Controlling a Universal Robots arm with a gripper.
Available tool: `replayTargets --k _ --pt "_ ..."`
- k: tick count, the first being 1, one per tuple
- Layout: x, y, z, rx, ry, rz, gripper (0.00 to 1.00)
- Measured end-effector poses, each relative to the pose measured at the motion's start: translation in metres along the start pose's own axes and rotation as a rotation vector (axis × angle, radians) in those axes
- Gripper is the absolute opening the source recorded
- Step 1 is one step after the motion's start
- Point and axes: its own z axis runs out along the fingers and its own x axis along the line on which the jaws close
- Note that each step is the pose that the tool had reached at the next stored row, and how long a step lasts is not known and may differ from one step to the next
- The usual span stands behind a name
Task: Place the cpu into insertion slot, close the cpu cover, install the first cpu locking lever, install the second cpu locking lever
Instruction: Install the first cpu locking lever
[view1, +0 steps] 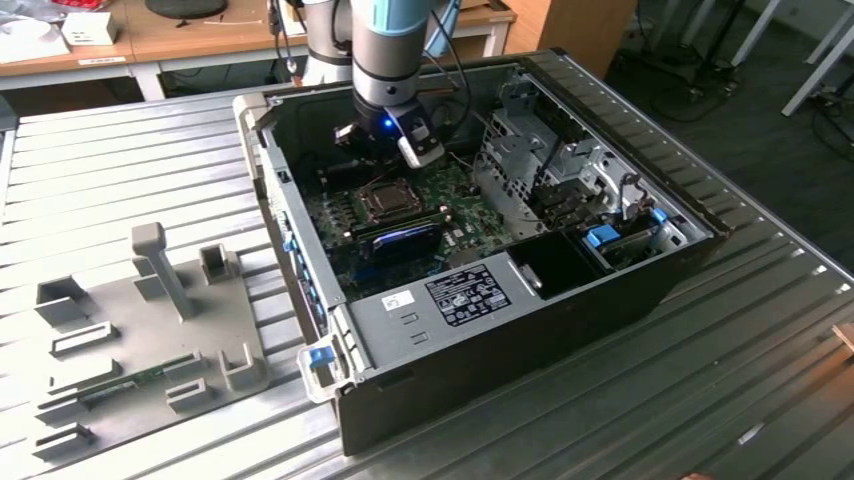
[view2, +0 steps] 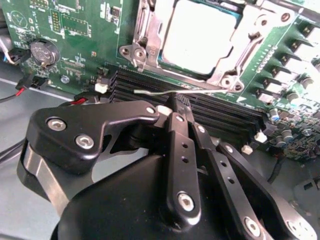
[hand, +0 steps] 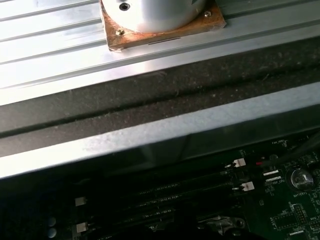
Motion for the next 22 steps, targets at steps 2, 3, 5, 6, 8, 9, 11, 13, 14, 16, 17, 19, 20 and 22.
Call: replayTargets --k 2,3,5,6,8,9,11,13,14,16,17,19,20,22 --pt "-0.001 0.0002 0.0004 0.0001 -0.0002 0.0 0.1" --pt "-0.0015 0.0003 0.0005 0.0001 -0.0002 0.0 0.1" --pt "-0.0024 0.0004 0.0008 0.0003 -0.0002 0.0 0.1" --pt "-0.0028 0.0005 0.0009 0.0005 -0.0003 0.0 0.1" --pt "-0.0035 0.0006 0.0011 0.0012 -0.0004 0.0 0.1" --pt "-0.0037 0.0007 0.0012 0.0015 -0.0005 0.0 0.1" --pt "-0.0042 0.0007 0.0016 0.0021 -0.0006 0.0 0.1" --pt "-0.0045 0.0007 0.0021 0.0022 -0.0007 0.0 0.1" --pt "-0.0047 0.0006 0.0025 0.0024 -0.0008 0.0 0.1" --pt "-0.0049 0.0004 0.0033 0.0028 -0.0009 0.0 0.1" --pt "-0.0051 0.0003 0.0038 0.003 -0.0009 0.0 0.1" --pt "-0.0053 0.0001 0.0047 0.0033 -0.0009 0.0 0.1" --pt "-0.0054 0.0 0.0051 0.0035 -0.001 0.0 0.1" --pt "-0.0055 -0.0003 0.006 0.0041 -0.0011 0.0 0.1"
